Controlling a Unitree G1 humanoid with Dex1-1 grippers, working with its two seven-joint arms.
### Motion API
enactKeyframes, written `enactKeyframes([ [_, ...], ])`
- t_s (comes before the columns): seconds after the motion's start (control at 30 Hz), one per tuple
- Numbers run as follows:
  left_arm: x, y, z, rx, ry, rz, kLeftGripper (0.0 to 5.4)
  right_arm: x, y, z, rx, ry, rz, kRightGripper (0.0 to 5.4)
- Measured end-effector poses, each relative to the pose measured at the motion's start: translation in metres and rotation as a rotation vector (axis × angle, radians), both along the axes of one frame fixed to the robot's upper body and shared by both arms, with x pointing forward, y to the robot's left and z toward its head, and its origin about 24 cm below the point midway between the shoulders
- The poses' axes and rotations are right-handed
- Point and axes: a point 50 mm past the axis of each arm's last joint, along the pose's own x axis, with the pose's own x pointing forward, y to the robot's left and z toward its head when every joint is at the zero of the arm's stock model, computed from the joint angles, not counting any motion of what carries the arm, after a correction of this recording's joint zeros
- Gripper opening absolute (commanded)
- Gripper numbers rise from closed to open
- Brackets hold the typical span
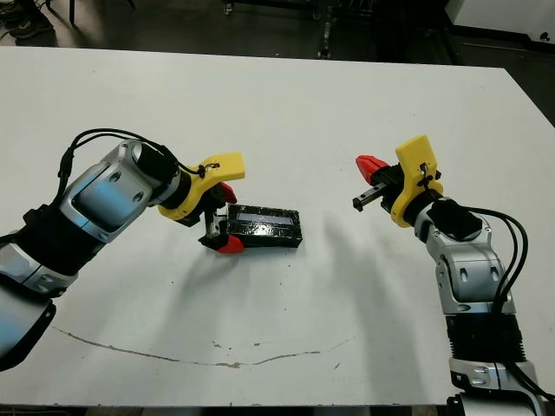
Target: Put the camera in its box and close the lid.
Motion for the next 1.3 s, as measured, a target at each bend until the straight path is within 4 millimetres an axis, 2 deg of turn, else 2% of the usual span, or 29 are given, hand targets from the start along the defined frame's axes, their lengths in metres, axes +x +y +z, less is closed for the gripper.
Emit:
enactKeyframes([
  [0.37,-0.0001,-0.0023,0.0023,-0.001,-0.037,-0.006,5.39,0.0000,-0.0001,-0.0001,-0.003,0.000,-0.001,0.00],
  [0.9,-0.0066,-0.0071,-0.0005,-0.006,-0.082,-0.008,3.40,-0.0004,-0.0003,-0.0009,-0.003,0.005,-0.003,0.00],
  [1.3,-0.0069,-0.0078,-0.0017,-0.003,-0.085,-0.021,3.31,-0.0006,-0.0004,-0.0012,-0.003,0.005,-0.003,0.00],
])
